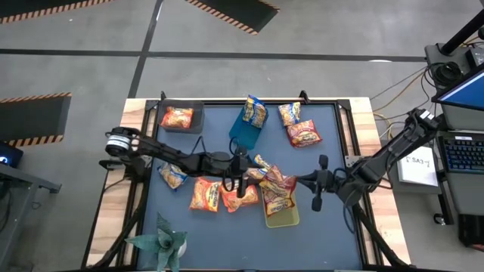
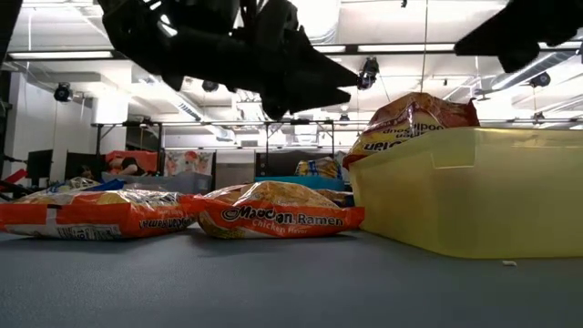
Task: Sort Maruchan noodles
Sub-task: Put the red noodle pack into the yellow bin
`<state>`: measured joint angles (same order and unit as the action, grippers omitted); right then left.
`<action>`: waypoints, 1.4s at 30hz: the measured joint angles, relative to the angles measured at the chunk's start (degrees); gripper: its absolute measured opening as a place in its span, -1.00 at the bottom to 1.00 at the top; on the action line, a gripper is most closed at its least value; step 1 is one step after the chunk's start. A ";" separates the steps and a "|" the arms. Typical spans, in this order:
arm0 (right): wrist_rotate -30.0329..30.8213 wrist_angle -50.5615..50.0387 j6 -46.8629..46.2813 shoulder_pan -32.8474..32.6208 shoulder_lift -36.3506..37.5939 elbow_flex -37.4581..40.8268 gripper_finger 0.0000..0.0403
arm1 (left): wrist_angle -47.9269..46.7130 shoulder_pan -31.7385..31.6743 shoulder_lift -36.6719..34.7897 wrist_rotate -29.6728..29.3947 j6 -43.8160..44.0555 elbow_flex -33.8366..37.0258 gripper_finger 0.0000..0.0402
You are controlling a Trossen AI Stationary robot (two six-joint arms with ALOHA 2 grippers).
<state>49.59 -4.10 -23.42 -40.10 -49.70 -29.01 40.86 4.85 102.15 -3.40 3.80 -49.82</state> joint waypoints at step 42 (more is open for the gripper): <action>-7.44 -4.70 -33.67 4.44 -10.80 3.45 0.09 | 7.02 -1.38 9.89 4.41 2.82 -2.79 0.32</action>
<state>42.15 -8.79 -57.09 -35.66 -60.51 -25.56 47.88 3.46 112.05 1.01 6.61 -52.62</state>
